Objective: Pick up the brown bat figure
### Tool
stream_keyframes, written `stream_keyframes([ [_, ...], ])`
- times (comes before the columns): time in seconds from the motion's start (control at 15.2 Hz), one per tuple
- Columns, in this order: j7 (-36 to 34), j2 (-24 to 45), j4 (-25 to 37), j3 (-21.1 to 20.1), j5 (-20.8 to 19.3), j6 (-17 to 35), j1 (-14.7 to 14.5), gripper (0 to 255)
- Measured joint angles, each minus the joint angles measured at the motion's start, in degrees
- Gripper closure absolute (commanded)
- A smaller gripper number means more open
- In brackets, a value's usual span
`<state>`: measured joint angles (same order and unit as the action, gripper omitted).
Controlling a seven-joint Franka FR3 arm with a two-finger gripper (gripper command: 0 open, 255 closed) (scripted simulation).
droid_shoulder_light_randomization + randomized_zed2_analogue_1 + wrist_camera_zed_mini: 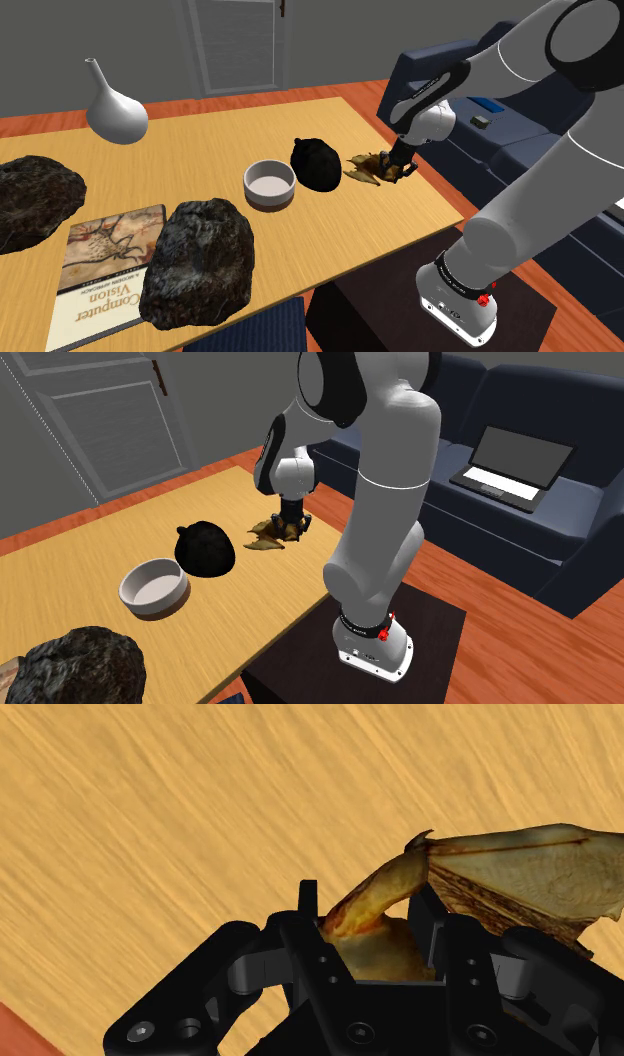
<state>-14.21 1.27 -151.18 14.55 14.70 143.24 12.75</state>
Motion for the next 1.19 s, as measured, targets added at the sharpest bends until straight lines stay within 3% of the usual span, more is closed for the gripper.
stream_keyframes([
  [0.59, -0.3, -0.4, -0.1, 0.0, -0.3, -0.3, 0.0, 255],
  [1.19, -4.3, -7.6, 0.6, 0.2, -5.0, -7.5, 0.7, 255],
])
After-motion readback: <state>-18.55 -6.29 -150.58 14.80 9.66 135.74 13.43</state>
